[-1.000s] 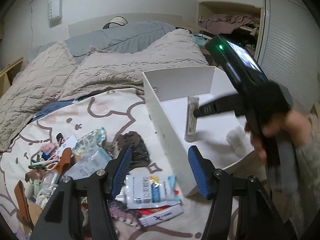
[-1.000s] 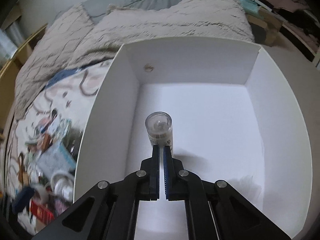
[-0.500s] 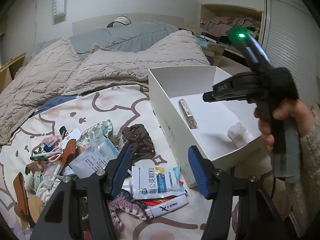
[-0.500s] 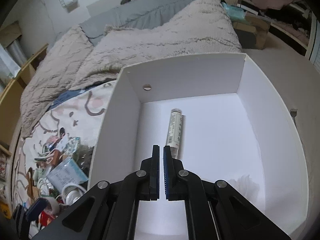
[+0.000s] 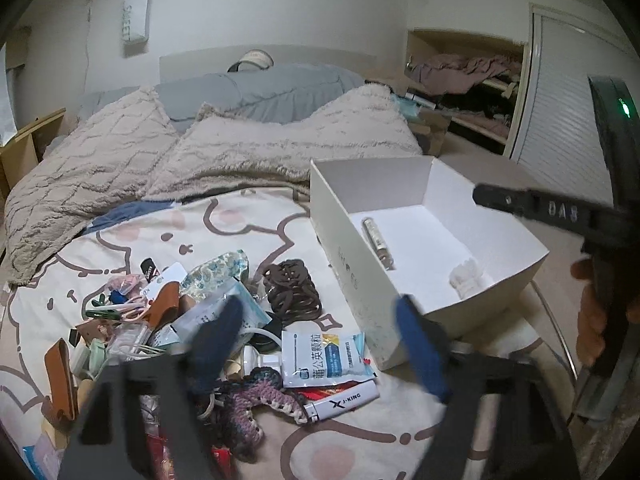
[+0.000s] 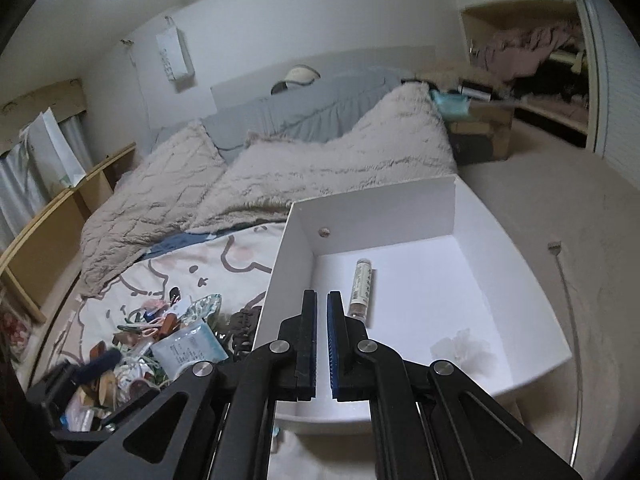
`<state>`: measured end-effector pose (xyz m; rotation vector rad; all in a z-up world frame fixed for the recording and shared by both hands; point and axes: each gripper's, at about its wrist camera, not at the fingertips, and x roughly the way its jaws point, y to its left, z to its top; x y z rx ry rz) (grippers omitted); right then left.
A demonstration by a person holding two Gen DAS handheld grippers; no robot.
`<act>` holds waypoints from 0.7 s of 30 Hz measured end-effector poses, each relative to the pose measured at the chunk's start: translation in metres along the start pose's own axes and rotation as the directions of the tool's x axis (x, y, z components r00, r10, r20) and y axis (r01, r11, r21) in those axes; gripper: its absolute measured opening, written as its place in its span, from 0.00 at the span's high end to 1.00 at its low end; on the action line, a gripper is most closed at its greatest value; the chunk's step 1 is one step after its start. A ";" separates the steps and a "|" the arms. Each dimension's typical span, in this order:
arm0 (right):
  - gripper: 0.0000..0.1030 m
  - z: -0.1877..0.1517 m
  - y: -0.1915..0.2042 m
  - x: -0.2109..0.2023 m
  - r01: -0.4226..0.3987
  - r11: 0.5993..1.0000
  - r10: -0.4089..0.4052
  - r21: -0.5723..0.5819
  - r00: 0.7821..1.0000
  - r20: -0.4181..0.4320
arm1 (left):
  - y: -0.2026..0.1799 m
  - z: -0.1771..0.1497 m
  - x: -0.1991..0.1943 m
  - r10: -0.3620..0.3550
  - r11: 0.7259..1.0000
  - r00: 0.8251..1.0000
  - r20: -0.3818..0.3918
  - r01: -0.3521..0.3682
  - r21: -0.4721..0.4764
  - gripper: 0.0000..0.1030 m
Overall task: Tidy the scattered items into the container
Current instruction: 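Withdraw both tools from the box back over the clutter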
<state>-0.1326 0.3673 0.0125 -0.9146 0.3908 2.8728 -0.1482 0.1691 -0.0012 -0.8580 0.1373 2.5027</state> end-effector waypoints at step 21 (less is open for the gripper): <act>0.00 -0.060 0.055 -0.048 0.011 0.997 0.000 -0.075 0.988 0.153 | 0.044 -0.024 -0.085 0.180 0.984 0.972 0.148 -0.180 -0.009 0.00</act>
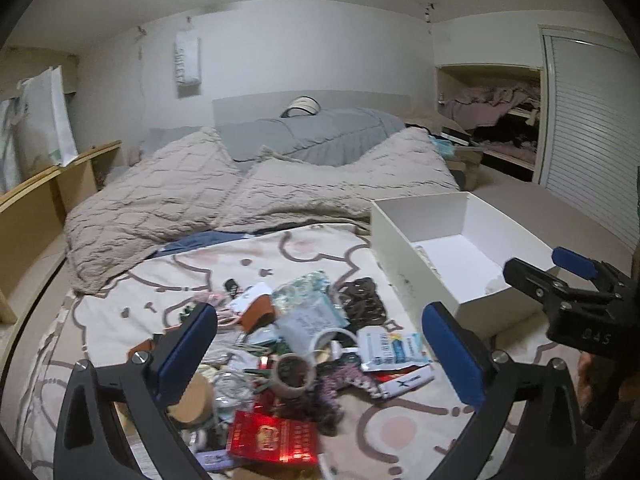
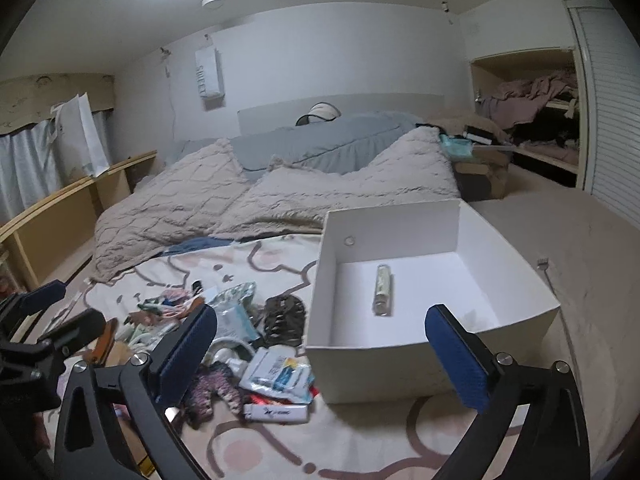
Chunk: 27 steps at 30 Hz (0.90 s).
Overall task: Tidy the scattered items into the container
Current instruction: 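Withdraw both tools from the box back over the clutter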
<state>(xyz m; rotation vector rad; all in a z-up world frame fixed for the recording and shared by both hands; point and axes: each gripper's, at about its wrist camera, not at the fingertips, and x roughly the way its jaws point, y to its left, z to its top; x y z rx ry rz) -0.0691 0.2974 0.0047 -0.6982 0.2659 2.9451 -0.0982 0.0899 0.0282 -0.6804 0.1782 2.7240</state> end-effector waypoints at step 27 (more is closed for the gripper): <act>0.00 -0.104 0.097 0.053 -0.200 0.974 0.150 -0.107 0.921 -0.358 | 0.091 -0.070 -0.010 0.183 0.981 0.982 -0.044 -0.185 -0.059 0.00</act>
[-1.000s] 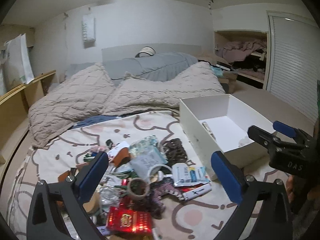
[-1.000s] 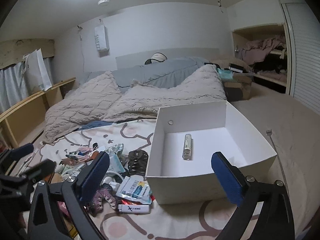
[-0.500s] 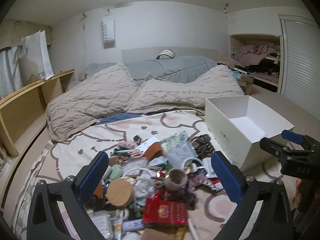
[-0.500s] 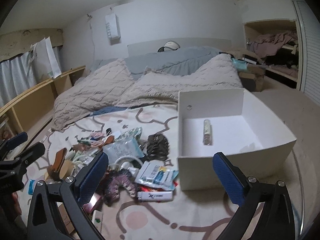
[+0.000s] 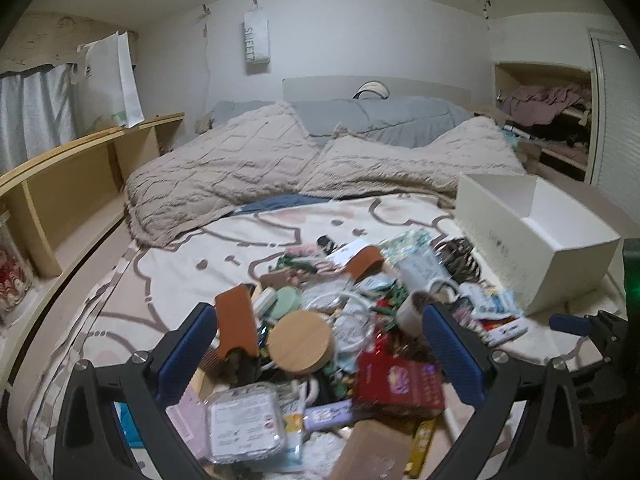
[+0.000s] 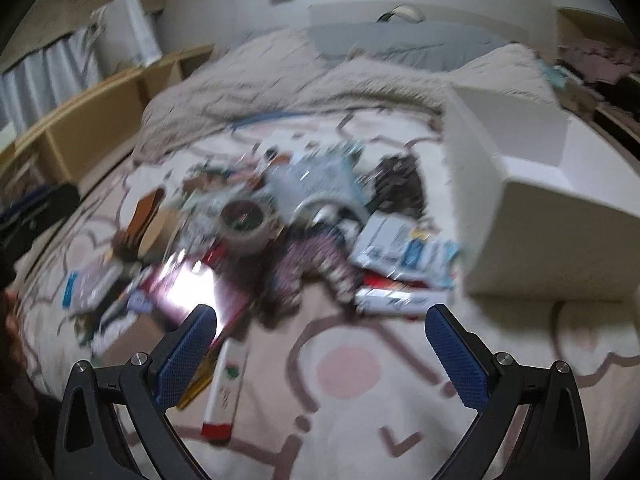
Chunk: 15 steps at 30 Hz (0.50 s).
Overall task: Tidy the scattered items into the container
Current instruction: 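Withdraw both tools from the box back over the clutter, then lower the right gripper toward the white red-capped tube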
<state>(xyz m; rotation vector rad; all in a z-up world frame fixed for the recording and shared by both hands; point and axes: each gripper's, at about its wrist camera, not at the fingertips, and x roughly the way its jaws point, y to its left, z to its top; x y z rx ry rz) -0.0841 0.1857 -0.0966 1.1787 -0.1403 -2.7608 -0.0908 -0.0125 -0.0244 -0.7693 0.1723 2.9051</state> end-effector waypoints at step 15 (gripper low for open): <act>0.00 -0.032 0.051 0.049 -0.039 0.993 0.019 -0.115 0.986 -0.167 | 0.031 -0.043 0.012 0.028 0.988 0.996 -0.086 -0.040 -0.148 0.00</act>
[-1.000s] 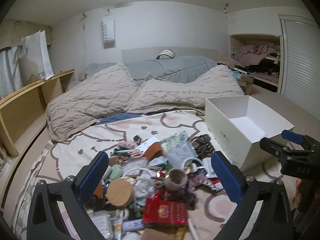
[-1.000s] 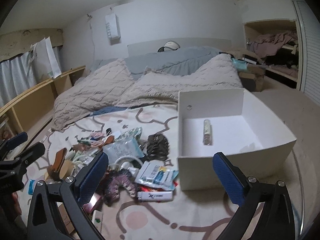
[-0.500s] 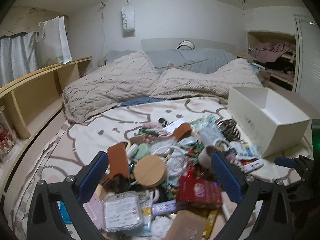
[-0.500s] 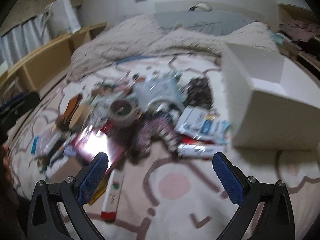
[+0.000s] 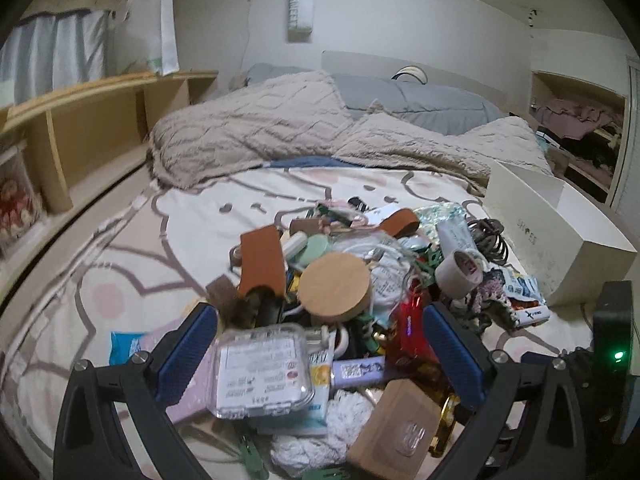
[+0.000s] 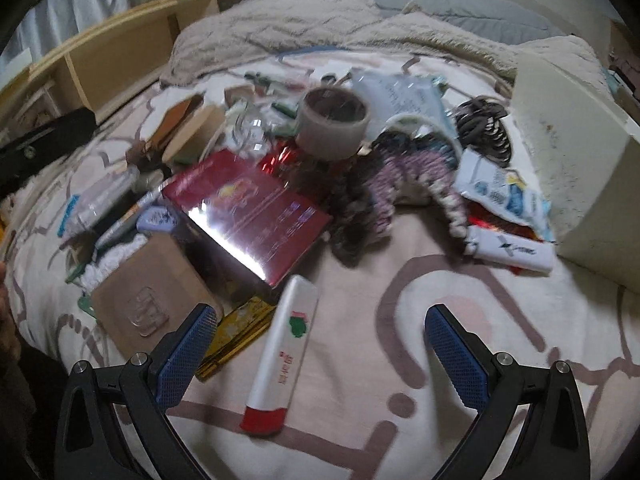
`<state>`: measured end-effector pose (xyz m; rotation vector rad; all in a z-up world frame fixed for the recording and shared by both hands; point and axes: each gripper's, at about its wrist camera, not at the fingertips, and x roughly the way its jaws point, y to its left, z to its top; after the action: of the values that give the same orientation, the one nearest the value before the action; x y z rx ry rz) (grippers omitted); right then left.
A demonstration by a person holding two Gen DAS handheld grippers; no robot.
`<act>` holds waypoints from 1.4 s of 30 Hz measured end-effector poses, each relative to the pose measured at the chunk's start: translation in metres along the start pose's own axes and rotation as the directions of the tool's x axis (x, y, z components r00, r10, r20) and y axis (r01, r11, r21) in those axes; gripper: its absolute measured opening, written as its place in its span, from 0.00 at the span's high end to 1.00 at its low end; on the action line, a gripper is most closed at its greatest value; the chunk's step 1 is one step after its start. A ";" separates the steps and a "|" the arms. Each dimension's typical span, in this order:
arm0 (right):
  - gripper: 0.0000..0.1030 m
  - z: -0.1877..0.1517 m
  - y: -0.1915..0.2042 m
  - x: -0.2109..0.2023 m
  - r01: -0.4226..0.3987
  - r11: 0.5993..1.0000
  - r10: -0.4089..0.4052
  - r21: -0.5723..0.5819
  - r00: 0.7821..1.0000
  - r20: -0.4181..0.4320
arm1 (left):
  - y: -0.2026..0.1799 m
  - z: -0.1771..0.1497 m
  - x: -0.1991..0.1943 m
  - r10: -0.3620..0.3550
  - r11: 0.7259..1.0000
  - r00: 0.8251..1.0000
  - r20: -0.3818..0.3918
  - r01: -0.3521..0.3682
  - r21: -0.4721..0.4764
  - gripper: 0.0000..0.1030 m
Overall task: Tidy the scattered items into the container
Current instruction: 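Lower the right gripper toward the white red-capped tube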
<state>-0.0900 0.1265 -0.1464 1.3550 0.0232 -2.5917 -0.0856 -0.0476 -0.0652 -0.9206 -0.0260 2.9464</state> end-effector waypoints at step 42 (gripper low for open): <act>0.00 -0.012 -0.061 -0.004 0.163 0.984 -0.154 0.078 0.982 -0.106 | -0.036 -0.018 -0.003 -0.136 0.987 0.991 0.001 0.135 0.084 0.00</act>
<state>-0.0901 0.1885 -0.1548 1.5721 0.0371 -2.6794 -0.0712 -0.0123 -0.0775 -0.8610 0.0335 2.8024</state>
